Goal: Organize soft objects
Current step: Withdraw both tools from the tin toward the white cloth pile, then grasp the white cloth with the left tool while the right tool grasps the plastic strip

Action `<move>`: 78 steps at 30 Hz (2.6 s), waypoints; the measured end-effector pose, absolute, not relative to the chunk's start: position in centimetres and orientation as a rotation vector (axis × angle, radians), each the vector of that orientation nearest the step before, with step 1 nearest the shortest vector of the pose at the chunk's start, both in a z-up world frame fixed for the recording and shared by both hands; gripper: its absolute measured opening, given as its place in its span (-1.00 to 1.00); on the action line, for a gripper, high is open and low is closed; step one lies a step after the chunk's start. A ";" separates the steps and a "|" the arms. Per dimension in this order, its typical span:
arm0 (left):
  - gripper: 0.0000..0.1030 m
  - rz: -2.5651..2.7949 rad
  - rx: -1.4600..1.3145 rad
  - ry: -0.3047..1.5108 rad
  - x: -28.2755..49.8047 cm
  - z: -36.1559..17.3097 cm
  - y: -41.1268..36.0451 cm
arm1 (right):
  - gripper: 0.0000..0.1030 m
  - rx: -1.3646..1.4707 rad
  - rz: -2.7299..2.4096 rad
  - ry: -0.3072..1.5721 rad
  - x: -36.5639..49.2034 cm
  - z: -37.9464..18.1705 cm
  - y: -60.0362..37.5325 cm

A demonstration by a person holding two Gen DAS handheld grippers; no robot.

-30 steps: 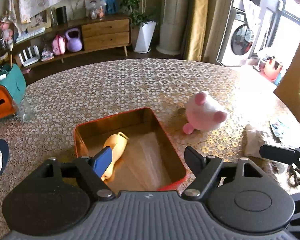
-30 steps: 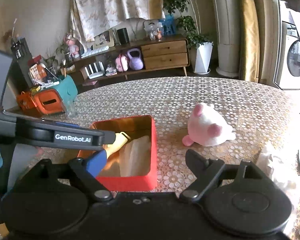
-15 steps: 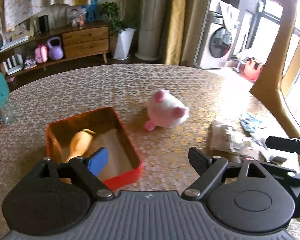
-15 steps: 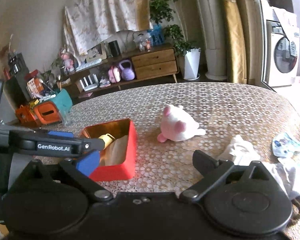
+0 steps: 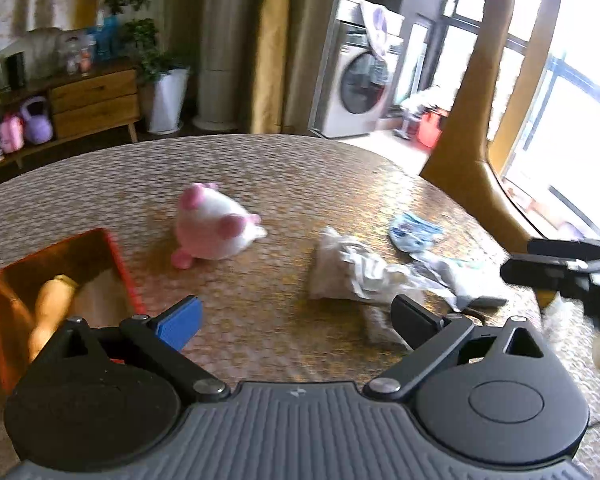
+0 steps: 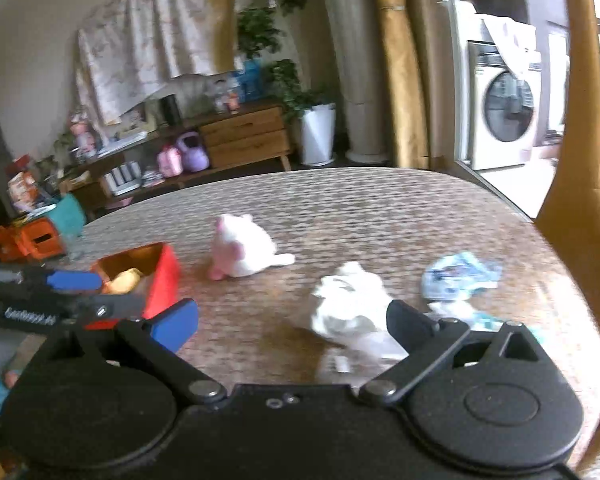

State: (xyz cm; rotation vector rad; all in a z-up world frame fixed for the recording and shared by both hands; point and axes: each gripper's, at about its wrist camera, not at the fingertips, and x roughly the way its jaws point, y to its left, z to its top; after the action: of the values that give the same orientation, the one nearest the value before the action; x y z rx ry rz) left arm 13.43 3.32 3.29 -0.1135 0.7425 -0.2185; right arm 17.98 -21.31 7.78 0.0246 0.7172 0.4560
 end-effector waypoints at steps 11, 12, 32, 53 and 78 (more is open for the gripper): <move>0.97 -0.265 -0.119 0.786 17.3 1.1 -1.4 | 0.95 0.066 0.344 0.758 21.6 5.6 -28.5; 0.97 -0.256 -0.109 0.789 17.8 0.9 -1.8 | 0.95 0.065 0.347 0.768 21.7 5.2 -28.8; 0.97 -0.201 0.018 0.911 28.5 -5.4 -9.1 | 0.90 -0.095 0.469 0.913 25.2 -3.2 -29.1; 0.65 -0.240 0.056 0.975 31.9 -8.9 -11.5 | -0.19 -0.031 0.484 0.934 29.1 -6.2 -28.0; -0.43 -0.241 -0.070 0.930 30.6 -6.5 -8.5 | -1.00 0.067 0.378 0.806 27.4 -3.9 -30.3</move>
State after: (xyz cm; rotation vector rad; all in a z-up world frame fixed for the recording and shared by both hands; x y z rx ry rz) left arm 30.59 -8.52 -6.53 -0.0704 0.9297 -0.2406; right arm 27.38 -30.33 -3.92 0.0674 0.8059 0.3777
